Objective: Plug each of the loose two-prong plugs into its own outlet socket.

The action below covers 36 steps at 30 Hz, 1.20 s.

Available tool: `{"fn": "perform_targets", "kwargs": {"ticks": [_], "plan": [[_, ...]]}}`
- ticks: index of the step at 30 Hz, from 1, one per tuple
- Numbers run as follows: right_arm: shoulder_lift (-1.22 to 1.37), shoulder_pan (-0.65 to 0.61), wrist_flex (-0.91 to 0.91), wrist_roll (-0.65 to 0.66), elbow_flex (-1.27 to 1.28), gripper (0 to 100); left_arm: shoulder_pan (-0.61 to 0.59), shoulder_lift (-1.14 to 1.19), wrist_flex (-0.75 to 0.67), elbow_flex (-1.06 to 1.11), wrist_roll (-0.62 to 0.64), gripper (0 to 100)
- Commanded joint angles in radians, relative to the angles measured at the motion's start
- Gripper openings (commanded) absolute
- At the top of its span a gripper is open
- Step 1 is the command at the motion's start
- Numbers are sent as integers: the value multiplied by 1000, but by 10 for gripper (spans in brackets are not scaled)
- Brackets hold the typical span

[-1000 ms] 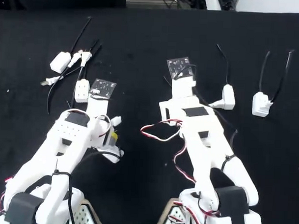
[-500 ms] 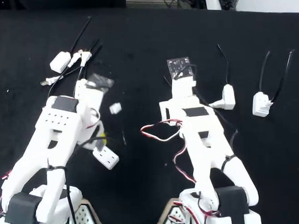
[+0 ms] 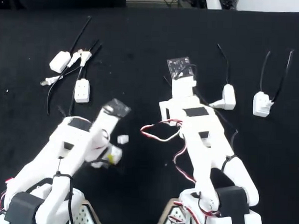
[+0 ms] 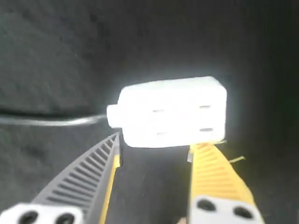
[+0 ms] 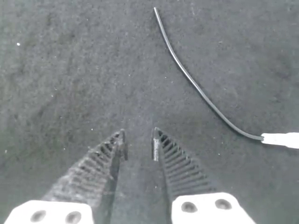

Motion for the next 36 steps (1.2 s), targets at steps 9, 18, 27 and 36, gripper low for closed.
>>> {"fn": "perform_targets", "kwargs": {"ticks": [9, 18, 27, 36], "plan": [[-50, 20, -18, -6, -28, 77, 15, -15, -219, 2, 382, 234], [-50, 17, -20, -6, -28, 77, -137, -15, 178, -331, 203, 234], [-50, 15, -18, -6, -27, 77, -496, -3, 110, -578, -64, 234], [-50, -37, -14, -6, -16, 77, -619, 184, -129, -665, -150, 234]]}}
